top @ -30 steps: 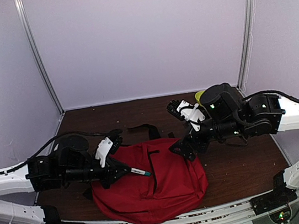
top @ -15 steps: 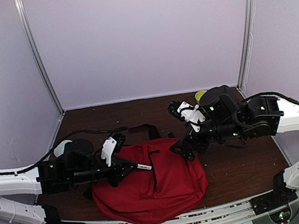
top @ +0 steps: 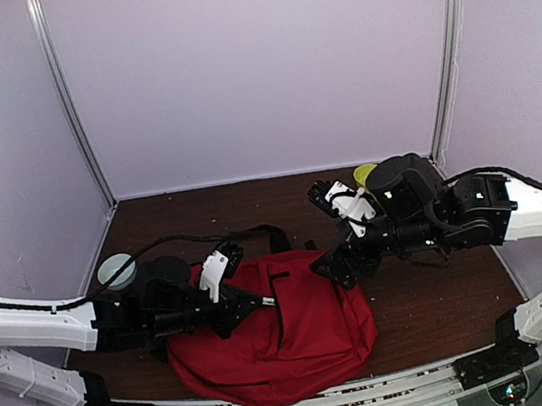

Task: Pack the student bag
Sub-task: Place the pen in the lower front pocket of the bag.

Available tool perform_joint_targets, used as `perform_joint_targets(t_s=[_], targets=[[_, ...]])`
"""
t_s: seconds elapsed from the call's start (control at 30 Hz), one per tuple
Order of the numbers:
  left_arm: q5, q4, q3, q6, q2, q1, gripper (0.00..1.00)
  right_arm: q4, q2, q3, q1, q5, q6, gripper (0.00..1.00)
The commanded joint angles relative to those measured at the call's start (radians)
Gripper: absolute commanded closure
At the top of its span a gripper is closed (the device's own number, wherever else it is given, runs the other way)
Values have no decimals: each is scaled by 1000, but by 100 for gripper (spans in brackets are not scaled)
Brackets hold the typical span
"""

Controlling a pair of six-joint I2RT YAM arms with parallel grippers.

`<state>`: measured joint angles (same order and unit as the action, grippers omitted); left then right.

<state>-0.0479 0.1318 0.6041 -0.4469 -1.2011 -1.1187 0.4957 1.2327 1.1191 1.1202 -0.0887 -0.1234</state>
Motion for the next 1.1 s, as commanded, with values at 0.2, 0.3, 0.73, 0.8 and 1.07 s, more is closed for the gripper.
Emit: perform_joint_targets(t_s=[0.2,0.3,0.73,0.8,1.07], targets=[[32,81,-8,-13,-36,-7,100,-28,-19,-21,-11,-9,-5,0],[37,86,-12,-16,-52,-14,100,-25,-18,-18,-12,-9,-5,0],[7,71,7,-18,-114,-46,100,-23,-25,-15,-13,-4,-5,0],[-7,55,10,-17,-123,-53,100,-22,-25,-15,-14,-4,-8,0],[7,54,4,-15,-134,-64,88,-22,-17,-11,-13,1,-9,0]])
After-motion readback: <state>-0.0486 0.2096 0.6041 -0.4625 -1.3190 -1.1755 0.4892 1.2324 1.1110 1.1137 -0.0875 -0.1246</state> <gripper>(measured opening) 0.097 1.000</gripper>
